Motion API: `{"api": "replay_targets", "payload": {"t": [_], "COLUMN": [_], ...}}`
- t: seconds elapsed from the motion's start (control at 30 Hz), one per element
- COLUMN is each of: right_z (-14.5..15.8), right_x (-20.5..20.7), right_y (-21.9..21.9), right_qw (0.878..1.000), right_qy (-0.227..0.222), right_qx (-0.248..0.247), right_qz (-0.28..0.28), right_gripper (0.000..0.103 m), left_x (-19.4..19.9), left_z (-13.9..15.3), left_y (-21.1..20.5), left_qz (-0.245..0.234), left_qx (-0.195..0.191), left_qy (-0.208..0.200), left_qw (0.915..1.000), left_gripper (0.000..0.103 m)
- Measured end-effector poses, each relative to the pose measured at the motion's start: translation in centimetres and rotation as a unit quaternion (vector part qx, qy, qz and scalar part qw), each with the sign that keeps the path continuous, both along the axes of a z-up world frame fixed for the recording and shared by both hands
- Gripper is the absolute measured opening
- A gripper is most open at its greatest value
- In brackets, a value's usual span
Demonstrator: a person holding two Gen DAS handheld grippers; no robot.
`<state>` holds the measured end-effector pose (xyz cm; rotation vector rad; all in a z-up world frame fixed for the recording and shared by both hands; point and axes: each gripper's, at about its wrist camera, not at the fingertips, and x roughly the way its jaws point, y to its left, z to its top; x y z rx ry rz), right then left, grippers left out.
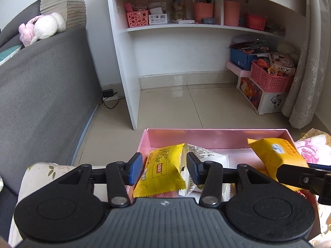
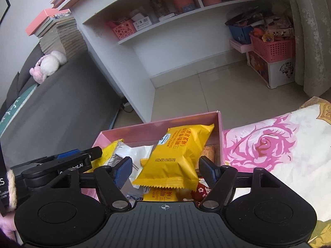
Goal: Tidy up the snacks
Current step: 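Lower the yellow packets into the box and open both tools, then move both open tools back toward the snack pile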
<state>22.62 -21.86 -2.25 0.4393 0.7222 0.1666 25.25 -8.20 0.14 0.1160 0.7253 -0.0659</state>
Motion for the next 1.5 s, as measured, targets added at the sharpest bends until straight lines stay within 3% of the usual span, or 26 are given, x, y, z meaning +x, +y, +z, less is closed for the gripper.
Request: {"api": "replay_targets", "payload": {"t": [0.1, 0.8, 1.27, 1.5], "right_z": [0.4, 4.4, 3.7, 2.8], "right_x": [-0.7, -8.1, -13.1, -15.0], "right_y": [-0.1, 0.8, 1.9, 2.5], "right_qw": [1.000, 1.000, 1.000, 0.999], "right_qy": [0.001, -0.001, 0.016, 0.024], "right_qx": [-0.002, -0.018, -0.026, -0.038], "right_qz": [-0.005, -0.004, -0.005, -0.003], "right_gripper": [0.075, 0.083, 0.090, 0.093], "left_x": [-0.7, -7.0, -12.1, -14.5], "left_z": [0.5, 2.1, 1.2, -0.1], "left_y": [0.1, 2.0, 4.1, 5.4], "left_qz": [-0.003, -0.022, -0.026, -0.020], "left_qx": [-0.007, -0.021, -0.048, -0.058], "left_qy": [-0.001, 0.024, 0.049, 0.060], "left_qw": [1.0000, 0.9992, 0.9973, 0.9963], "left_gripper": [0.055, 0.069, 0.084, 0.097]}}
